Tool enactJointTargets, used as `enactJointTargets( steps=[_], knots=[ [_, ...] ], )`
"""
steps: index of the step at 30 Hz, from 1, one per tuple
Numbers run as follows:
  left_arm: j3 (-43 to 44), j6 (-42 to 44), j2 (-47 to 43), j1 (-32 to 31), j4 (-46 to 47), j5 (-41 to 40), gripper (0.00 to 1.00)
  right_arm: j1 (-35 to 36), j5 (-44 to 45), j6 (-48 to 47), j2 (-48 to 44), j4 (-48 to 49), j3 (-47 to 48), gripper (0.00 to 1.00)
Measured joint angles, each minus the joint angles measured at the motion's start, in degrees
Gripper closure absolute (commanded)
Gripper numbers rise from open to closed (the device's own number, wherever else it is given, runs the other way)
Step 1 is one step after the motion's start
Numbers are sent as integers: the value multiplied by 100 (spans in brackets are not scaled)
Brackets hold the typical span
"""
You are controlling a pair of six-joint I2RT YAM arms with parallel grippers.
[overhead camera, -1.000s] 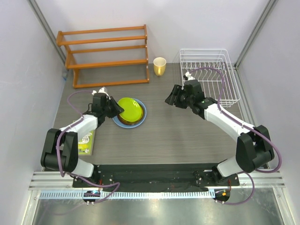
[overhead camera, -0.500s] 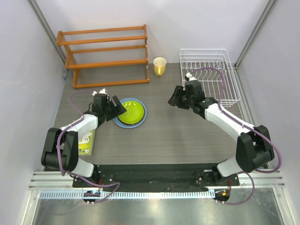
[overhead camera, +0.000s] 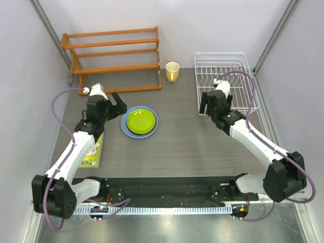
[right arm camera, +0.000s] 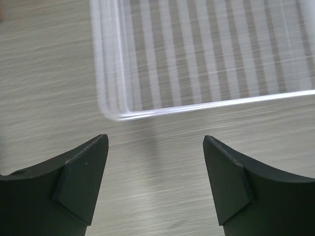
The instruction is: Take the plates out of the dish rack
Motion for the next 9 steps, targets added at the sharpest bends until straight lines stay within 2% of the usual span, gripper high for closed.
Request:
enactJointTargets(
  steps=[1,3,6,9],
  knots=[
    [52,46,-129,0,-26,-63,1,-13,328,-114,-109,17,-46,15],
    [166,160,-343,-2,-52,-186,0,-52,940,-319,-243,63,-118,4],
    [293,389,-601,-17,-59,-378,1,-168,1718,-516,-302,240,-299,2],
    [310,634,-883,-52,-48,-634,1,-264,2100,-627,-308,426,-562,1]
  ],
)
